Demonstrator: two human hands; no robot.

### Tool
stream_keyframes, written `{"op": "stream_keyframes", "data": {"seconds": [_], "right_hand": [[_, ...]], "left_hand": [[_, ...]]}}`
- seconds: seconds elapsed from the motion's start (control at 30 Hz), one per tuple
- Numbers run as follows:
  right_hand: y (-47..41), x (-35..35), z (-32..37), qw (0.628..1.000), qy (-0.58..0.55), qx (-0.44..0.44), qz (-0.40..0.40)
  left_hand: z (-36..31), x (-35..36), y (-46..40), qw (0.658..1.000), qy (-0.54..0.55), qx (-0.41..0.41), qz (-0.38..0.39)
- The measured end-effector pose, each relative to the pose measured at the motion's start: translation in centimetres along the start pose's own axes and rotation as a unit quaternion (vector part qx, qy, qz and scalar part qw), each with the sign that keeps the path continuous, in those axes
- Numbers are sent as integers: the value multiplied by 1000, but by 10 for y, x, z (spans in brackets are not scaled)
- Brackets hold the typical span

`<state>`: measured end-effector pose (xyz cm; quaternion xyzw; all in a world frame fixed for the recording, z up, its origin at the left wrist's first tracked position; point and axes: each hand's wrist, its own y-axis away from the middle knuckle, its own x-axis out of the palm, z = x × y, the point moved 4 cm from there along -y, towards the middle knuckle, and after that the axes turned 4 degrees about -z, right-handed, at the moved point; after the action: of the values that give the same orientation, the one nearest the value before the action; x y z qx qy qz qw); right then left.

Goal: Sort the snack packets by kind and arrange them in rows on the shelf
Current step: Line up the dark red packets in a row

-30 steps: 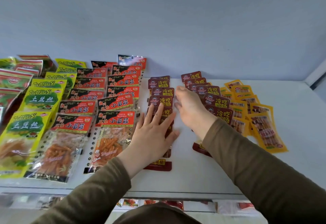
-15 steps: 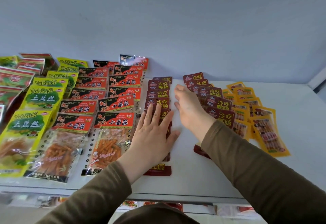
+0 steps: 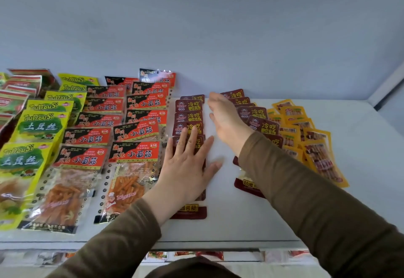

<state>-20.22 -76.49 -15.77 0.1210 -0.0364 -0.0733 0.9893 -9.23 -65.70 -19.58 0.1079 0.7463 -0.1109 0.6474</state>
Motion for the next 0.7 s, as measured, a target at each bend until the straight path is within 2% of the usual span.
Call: {"op": "stream_keyframes", "data": {"seconds": [0.07,0.13,0.3,0.53,0.7], "right_hand": [[3,-14,8,999,31,-41,2],[7,-37,18,996,50,-70,-7],[18,-115,36,987,83,-99,-97],[28,-175,18,966,147,-117,-180],[29,-177,1,926,278,-206,-148]], "left_hand": [[-1,-8,-5,1000,17,15,-9],[-5,-13,-10,998,38,38,13],[-32,-13,-15,990,75,102,54],[-98,-11,-36,981,90,170,-6],[-130,1,-75,987,53,147,-46]]}}
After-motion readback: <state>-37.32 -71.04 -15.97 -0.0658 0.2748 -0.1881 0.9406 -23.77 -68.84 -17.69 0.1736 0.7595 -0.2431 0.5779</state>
